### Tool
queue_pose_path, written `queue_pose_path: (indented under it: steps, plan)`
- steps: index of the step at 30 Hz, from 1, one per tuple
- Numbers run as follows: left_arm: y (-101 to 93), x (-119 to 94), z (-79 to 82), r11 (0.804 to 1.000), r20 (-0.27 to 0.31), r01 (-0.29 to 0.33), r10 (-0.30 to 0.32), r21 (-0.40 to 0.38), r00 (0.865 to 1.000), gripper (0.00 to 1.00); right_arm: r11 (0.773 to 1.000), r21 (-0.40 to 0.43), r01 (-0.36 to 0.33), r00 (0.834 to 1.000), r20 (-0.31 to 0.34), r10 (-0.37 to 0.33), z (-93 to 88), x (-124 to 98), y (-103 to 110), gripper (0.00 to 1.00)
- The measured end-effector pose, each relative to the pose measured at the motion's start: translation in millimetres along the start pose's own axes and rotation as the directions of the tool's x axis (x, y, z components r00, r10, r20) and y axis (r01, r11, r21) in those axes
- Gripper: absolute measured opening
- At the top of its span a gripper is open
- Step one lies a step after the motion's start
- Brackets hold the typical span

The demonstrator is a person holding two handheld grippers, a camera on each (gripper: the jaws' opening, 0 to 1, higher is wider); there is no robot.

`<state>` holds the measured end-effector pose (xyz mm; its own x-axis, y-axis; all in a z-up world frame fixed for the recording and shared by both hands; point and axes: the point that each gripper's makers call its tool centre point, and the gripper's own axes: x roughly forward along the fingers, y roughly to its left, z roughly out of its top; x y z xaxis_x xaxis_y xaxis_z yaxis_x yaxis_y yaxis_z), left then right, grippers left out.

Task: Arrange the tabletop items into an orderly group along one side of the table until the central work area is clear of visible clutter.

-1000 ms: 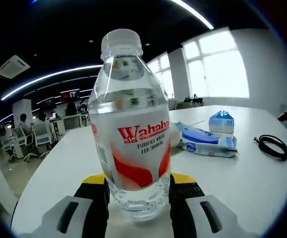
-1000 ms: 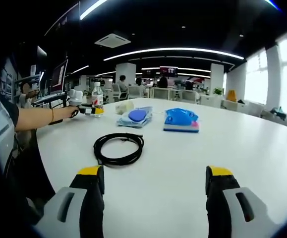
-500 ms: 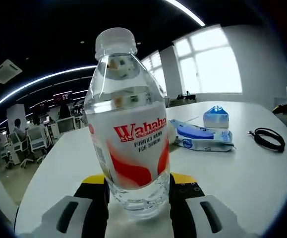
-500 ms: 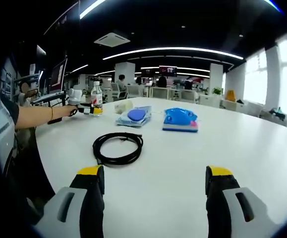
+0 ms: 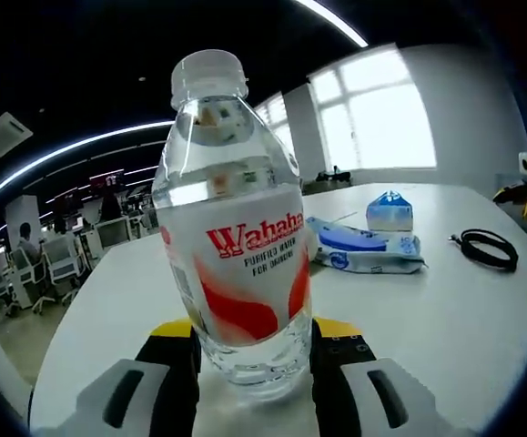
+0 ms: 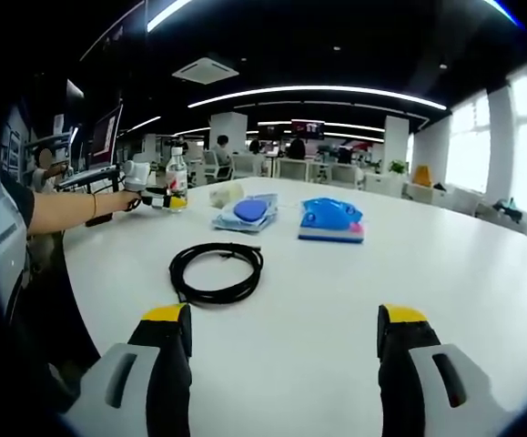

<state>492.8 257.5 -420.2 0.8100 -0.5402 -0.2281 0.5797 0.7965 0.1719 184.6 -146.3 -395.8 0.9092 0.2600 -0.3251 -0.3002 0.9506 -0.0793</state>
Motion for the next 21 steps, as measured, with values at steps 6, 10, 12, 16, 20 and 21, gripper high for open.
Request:
queue_pose_path:
  steps: [6,10,12,16,20,21]
  plan:
    - [-2.2,-1.4,-0.6,1.000,-0.001,0.003,-0.003,0.007,1.000,0.46,1.000,-0.002,-0.002,1.000,-0.002,0.002,-0.4,-0.1,1.7,0.80]
    - [-2.7,-1.8,-1.0,1.000,-0.004,0.000,0.000,0.013,1.000,0.47,1.000,-0.001,0.002,1.000,-0.006,-0.002,-1.5,-0.8,1.5,0.80]
    - [-2.9,-2.1,-1.4,1.000,-0.008,-0.005,0.005,0.023,1.000,0.47,1.000,-0.003,0.001,1.000,-0.005,-0.001,-1.3,-1.1,2.0,0.80]
    - [-2.1,-2.2,-2.3,0.999,-0.016,-0.011,0.012,0.039,1.000,0.47,1.000,-0.002,0.002,1.000,-0.005,-0.002,-1.5,-1.0,2.2,0.80]
    - [-1.9,-2.4,-3.1,0.998,-0.030,-0.017,0.018,0.056,0.999,0.48,1.000,-0.002,-0.002,1.000,-0.007,0.002,-1.7,-0.7,3.1,0.80]
    - [-1.9,-2.5,-3.2,0.998,-0.033,-0.018,0.020,0.060,0.999,0.48,1.000,-0.001,-0.003,1.000,-0.006,0.003,-1.5,-0.6,3.3,0.80]
